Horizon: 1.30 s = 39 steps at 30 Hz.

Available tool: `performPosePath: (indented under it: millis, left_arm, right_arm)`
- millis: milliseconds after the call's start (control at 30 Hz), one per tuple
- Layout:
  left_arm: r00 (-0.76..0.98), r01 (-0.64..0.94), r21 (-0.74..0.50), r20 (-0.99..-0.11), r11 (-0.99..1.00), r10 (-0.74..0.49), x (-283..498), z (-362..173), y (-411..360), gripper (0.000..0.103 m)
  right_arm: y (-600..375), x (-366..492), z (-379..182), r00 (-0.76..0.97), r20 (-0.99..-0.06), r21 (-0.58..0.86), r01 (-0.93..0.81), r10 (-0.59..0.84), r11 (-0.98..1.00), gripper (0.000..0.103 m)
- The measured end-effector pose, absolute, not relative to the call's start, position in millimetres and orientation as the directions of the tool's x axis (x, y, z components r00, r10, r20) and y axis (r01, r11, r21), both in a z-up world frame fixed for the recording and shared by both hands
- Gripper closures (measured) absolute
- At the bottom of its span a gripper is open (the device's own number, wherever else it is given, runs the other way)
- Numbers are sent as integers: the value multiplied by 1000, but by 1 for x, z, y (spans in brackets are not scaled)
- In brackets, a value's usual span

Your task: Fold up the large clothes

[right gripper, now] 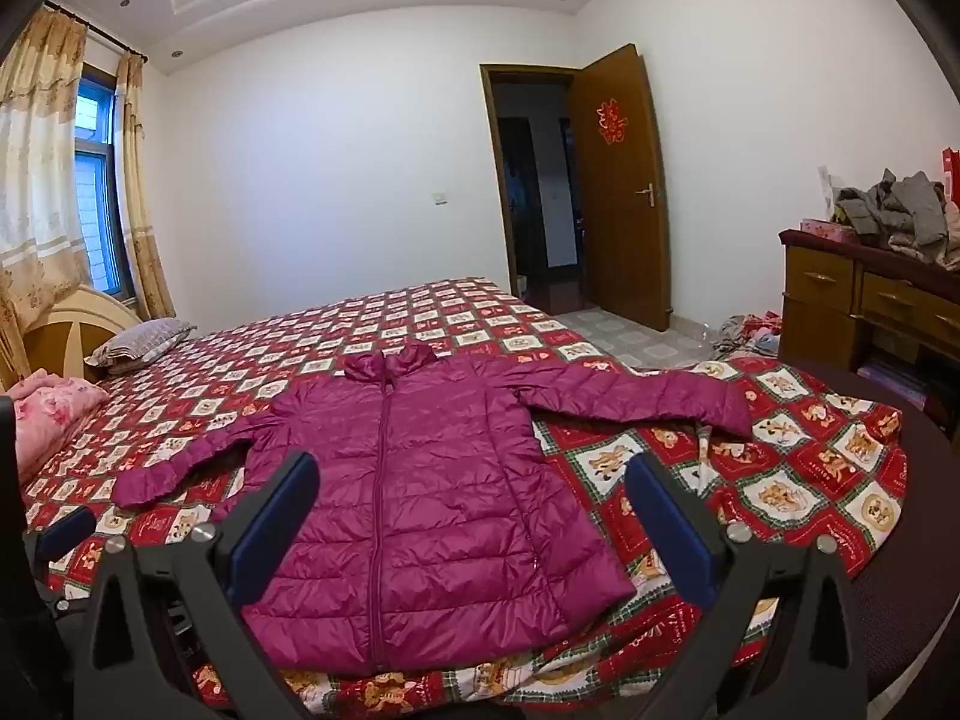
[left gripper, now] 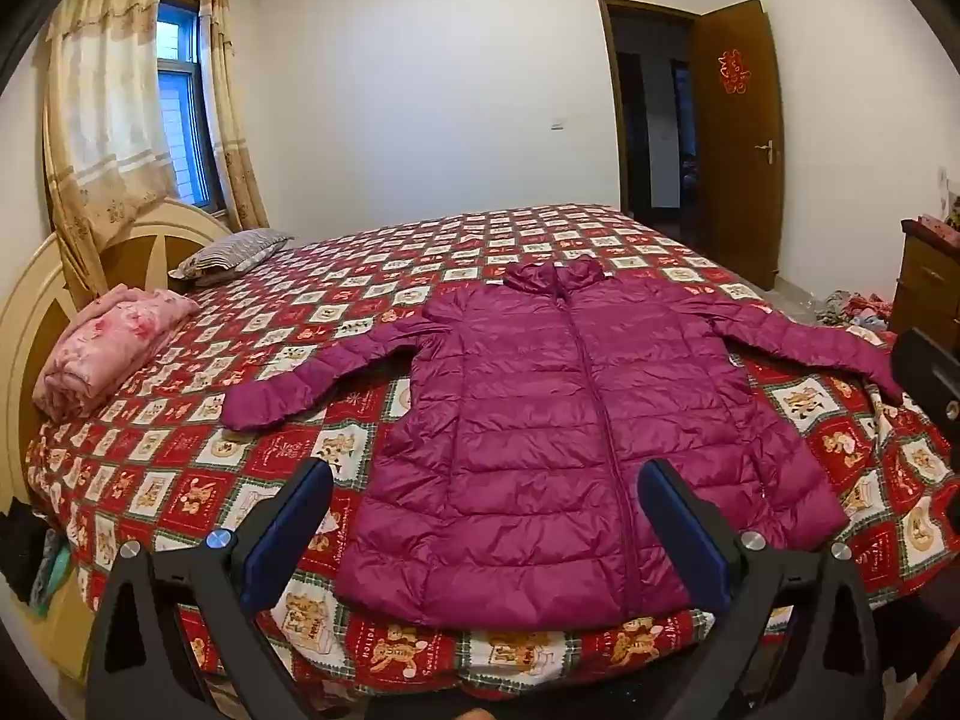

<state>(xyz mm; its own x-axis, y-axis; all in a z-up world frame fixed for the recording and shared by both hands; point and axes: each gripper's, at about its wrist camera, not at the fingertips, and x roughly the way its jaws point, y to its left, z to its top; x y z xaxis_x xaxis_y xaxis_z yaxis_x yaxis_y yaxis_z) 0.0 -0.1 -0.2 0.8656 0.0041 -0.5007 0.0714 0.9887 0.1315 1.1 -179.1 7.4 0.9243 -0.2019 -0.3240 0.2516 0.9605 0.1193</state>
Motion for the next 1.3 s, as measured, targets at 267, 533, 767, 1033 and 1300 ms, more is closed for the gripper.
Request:
performPosePath:
  millis: [267, 533, 767, 1033, 1300]
  left_arm:
    - [865, 91, 81, -501, 993, -38, -3, 1, 3, 1]
    - [859, 84, 83, -511, 993, -30, 0, -2, 5, 1]
    - [861, 75, 87, -508, 993, -21, -1, -3, 6, 1]
    - [862, 75, 88, -507, 993, -20, -1, -2, 6, 1]
    - [861, 75, 88, -508, 993, -20, -1, -1, 5, 1]
  right_arm:
    - [-180, 0, 7, 927, -315, 132, 256, -205, 957, 0]
    - [-178, 1, 5, 922, -331, 110, 250, -202, 962, 0]
    - [-179, 1, 7, 921, -335, 111, 250, -201, 962, 0]
    - [-178, 3, 7, 918, -342, 117, 252, -199, 961, 0]
    - [-178, 3, 6, 919, -341, 115, 249, -198, 962, 0]
